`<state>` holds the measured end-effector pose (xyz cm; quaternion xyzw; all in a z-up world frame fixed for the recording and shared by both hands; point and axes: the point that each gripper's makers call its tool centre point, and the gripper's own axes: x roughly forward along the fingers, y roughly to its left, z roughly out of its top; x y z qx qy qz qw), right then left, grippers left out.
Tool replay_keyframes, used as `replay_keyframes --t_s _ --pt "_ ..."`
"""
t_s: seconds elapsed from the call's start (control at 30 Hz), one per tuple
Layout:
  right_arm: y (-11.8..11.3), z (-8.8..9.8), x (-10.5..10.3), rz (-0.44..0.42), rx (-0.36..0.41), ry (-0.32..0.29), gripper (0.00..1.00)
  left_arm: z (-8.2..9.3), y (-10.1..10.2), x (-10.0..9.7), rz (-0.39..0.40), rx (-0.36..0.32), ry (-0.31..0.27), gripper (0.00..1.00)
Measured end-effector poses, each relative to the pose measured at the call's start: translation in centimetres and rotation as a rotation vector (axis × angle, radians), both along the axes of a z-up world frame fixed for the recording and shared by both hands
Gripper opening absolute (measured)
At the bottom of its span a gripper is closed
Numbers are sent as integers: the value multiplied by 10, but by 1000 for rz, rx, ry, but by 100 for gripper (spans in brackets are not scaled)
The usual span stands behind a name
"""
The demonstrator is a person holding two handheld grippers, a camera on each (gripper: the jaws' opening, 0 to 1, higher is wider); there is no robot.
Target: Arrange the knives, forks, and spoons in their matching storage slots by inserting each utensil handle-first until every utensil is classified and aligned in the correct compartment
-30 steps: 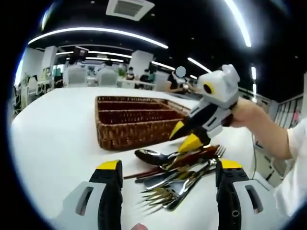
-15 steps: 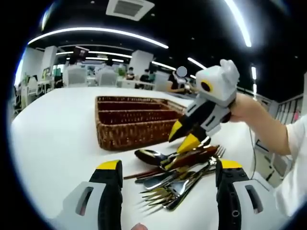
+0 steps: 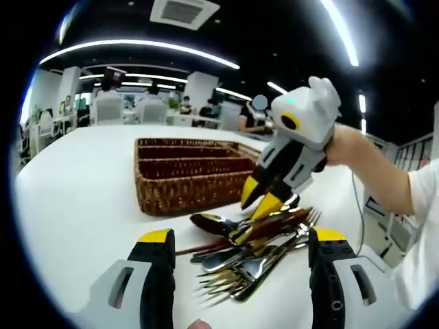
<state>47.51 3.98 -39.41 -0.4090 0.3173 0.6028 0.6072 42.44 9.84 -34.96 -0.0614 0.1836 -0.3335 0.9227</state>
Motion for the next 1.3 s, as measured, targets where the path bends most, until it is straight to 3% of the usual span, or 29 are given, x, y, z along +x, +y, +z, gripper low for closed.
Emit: replay_keyframes --t_s 0.23,0.37,1.3 --pt "6 -2 1 12 20 3 12 -3 1 -1 0 2 6 80" --pt "6 -3 0 22 19 6 6 -3 0 -1 -2 1 4 80" --pt "14 1 -7 7 75 -8 3 -2 2 2 4 3 3 80"
